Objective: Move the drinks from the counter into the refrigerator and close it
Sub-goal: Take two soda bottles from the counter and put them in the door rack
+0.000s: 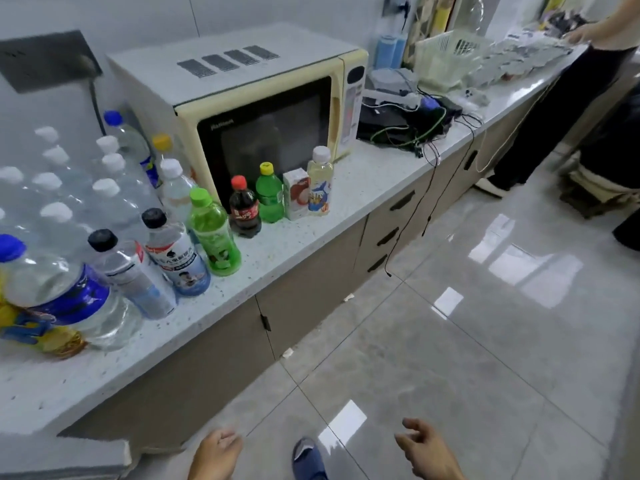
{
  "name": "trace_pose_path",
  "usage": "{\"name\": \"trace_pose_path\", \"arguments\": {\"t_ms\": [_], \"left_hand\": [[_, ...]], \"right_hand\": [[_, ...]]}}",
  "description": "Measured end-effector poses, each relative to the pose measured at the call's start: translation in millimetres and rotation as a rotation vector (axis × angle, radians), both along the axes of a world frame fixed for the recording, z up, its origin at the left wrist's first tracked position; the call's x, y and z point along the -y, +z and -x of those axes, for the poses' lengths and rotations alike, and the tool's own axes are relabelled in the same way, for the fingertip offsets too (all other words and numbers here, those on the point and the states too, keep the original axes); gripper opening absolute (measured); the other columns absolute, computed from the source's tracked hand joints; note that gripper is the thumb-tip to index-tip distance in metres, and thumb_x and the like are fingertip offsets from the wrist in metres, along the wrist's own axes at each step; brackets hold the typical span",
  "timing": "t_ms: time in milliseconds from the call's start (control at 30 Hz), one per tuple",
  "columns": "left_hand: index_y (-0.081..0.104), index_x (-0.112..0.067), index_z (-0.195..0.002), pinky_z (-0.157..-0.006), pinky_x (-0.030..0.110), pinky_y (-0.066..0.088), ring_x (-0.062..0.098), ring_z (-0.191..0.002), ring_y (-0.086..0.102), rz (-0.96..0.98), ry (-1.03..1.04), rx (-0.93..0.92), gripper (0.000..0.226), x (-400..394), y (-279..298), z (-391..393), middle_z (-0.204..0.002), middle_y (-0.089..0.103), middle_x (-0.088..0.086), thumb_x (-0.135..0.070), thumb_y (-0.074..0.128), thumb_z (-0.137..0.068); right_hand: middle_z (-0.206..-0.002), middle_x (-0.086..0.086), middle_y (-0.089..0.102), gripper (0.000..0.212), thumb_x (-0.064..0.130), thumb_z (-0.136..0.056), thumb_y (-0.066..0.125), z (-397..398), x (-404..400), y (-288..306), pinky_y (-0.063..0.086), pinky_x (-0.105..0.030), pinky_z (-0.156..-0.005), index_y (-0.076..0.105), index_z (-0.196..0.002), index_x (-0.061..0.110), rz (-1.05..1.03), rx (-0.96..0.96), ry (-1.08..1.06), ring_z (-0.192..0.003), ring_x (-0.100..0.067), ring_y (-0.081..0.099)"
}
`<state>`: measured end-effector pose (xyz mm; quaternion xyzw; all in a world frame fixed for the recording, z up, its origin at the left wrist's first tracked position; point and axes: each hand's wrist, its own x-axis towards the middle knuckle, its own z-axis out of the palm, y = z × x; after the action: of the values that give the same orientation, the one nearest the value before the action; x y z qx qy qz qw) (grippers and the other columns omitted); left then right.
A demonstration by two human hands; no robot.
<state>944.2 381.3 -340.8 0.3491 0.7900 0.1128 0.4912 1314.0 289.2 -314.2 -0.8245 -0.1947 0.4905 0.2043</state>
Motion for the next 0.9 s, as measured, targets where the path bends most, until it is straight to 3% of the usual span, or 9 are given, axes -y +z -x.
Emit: {"name": "trace_pose_path", "arguments": {"t_ms": [133,267,333,467,567,633,733,833,900], "left_hand": [[0.065,-0.018,-0.104,-0.07,0.034,0.053,0.024,-0.077,0.065,-0.113,-0.025,0.092,0.015,-62,24,-36,-0.095,0.071,0.008,-0.014,0.064,-0.09],[0.058,-0.038,-0.104,-0.084,0.039,0.057,0.012,-0.092,0.066,-0.243,-0.051,0.163,0.018,-111,65,-65,-0.102,0.068,-0.007,-0.026,0.063,-0.091],[0.056,-0.041,-0.104,-0.082,0.037,0.058,0.008,-0.093,0.067,-0.341,-0.051,0.188,0.021,-137,86,-81,-0.102,0.068,-0.008,-0.027,0.065,-0.091],[0.051,-0.032,-0.13,-0.073,0.008,0.048,-0.005,-0.096,0.063,-0.557,-0.017,0.132,0.043,-191,133,-113,-0.12,0.06,-0.014,-0.023,0.067,-0.091],[0.042,-0.028,-0.143,-0.068,0.001,0.045,0.001,-0.099,0.061,-0.764,-0.082,-0.038,0.057,-236,177,-133,-0.127,0.048,-0.014,-0.023,0.067,-0.091],[0.04,-0.025,-0.145,-0.068,0.004,0.047,0.005,-0.096,0.06,-0.875,-0.112,-0.151,0.062,-265,202,-140,-0.129,0.043,-0.009,-0.02,0.069,-0.09],[0.039,-0.018,-0.148,-0.075,0.009,0.047,0.009,-0.089,0.062,-0.936,-0.152,-0.303,0.066,-304,227,-142,-0.139,0.039,-0.001,-0.017,0.069,-0.089],[0.032,-0.015,-0.15,-0.083,0.037,0.053,0.025,-0.101,0.061,-0.823,-0.219,-0.489,0.07,-332,237,-139,-0.145,0.034,0.008,-0.018,0.067,-0.09],[0.028,-0.015,-0.151,-0.09,0.044,0.051,0.032,-0.112,0.057,-0.706,-0.232,-0.56,0.07,-345,239,-138,-0.149,0.029,0.012,-0.018,0.065,-0.092]], "right_hand": [[-0.091,-0.003,0.071,0.038,0.025,-0.075,0.083,-21,-51,0,0.051,-0.032,-0.093,0.064,-0.107,0.019,0.074,0.039,0.034,-0.084,-0.015,0.069],[-0.082,-0.001,0.072,0.038,0.02,-0.075,0.082,-27,-105,5,0.047,-0.021,-0.073,0.067,-0.109,0.015,0.052,0.1,0.158,-0.077,-0.009,0.068],[-0.081,-0.002,0.071,0.037,0.017,-0.077,0.081,-24,-143,11,0.046,-0.021,-0.07,0.067,-0.112,0.012,-0.039,0.117,0.221,-0.077,-0.013,0.069],[-0.107,0.003,0.066,0.033,0.025,-0.089,0.071,3,-250,56,0.055,-0.022,-0.075,0.061,-0.12,0.022,-0.321,0.108,0.461,-0.082,-0.003,0.066],[-0.118,0.012,0.058,0.041,0.031,-0.092,0.068,34,-337,112,0.045,-0.006,-0.072,0.057,-0.131,0.024,-0.624,0.173,0.66,-0.086,-0.001,0.061],[-0.123,0.006,0.057,0.042,0.025,-0.091,0.068,55,-387,151,0.048,-0.012,-0.078,0.057,-0.132,0.019,-0.85,0.217,0.762,-0.088,-0.006,0.06],[-0.137,-0.002,0.051,0.046,0.015,-0.09,0.065,78,-445,197,0.051,-0.032,-0.094,0.055,-0.135,0.014,-1.068,0.28,0.911,-0.114,-0.017,0.057],[-0.154,-0.004,0.034,0.054,0.013,-0.093,0.059,91,-483,219,0.051,-0.037,-0.096,0.046,-0.145,0.019,-1.029,0.34,1.047,-0.12,-0.024,0.056],[-0.158,-0.008,0.026,0.061,0.01,-0.094,0.057,99,-500,223,0.05,-0.042,-0.1,0.037,-0.15,0.021,-0.885,0.37,1.185,-0.12,-0.032,0.058]]}}
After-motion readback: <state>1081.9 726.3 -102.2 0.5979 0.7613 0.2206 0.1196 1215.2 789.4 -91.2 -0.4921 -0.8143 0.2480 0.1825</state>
